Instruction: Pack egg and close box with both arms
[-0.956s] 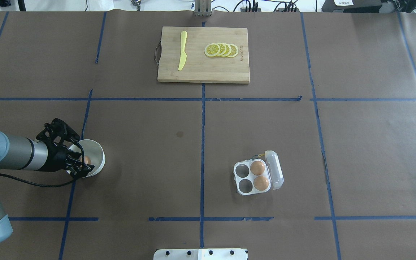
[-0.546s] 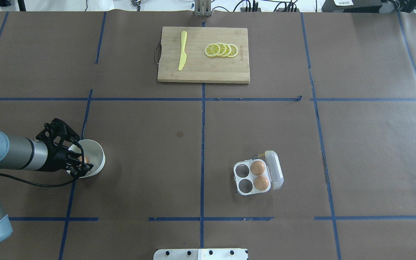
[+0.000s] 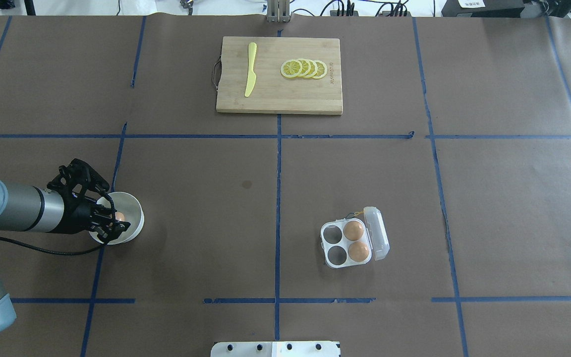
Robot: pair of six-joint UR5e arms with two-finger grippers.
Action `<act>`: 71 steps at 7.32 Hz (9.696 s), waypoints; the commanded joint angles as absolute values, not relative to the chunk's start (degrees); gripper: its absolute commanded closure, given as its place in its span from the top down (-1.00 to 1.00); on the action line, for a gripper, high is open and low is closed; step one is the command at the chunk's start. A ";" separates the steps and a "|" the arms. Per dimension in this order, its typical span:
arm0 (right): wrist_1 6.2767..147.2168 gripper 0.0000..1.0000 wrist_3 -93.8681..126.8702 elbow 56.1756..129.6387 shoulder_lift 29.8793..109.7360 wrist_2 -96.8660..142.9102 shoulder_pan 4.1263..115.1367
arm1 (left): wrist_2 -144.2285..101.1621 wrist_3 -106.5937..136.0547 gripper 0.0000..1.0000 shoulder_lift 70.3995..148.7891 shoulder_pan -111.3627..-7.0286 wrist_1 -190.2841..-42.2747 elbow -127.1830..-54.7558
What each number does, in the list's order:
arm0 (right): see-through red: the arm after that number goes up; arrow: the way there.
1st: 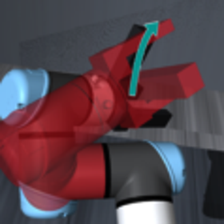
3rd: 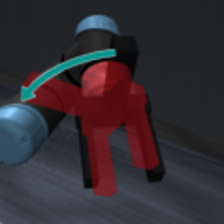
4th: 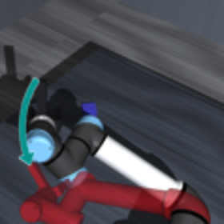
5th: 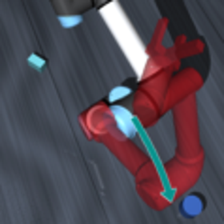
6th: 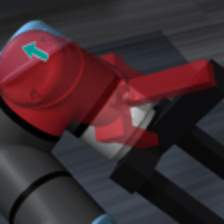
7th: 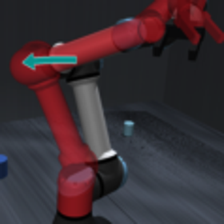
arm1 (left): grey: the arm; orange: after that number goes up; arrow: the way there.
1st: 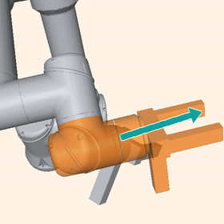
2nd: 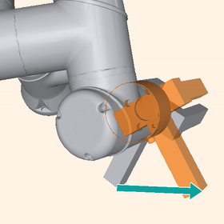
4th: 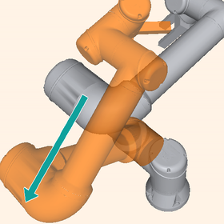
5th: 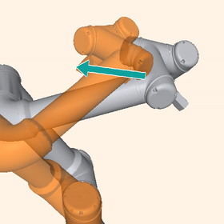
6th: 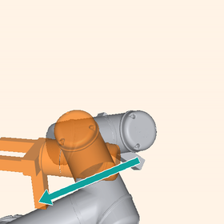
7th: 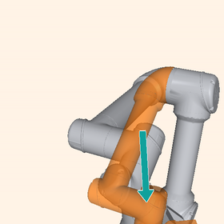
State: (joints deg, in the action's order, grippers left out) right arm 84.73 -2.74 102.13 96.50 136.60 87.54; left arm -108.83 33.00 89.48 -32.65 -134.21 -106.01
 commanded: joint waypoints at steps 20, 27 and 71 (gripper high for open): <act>84.81 1.00 -2.72 101.69 96.50 136.41 87.71 | -80.16 21.09 -0.72 133.15 -9.32 -164.71 -74.54; 84.73 1.00 -2.81 101.43 96.50 136.49 87.63 | -80.16 21.18 0.98 132.01 -9.49 -165.67 -75.67; 58.47 -0.74 81.91 110.65 74.74 114.88 32.34 | -131.22 -5.10 1.00 88.07 -90.79 -94.48 -95.89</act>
State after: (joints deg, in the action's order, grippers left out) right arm 53.27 81.21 110.21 77.77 116.25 32.89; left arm -131.22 -5.10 88.05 -90.79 -94.55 -95.66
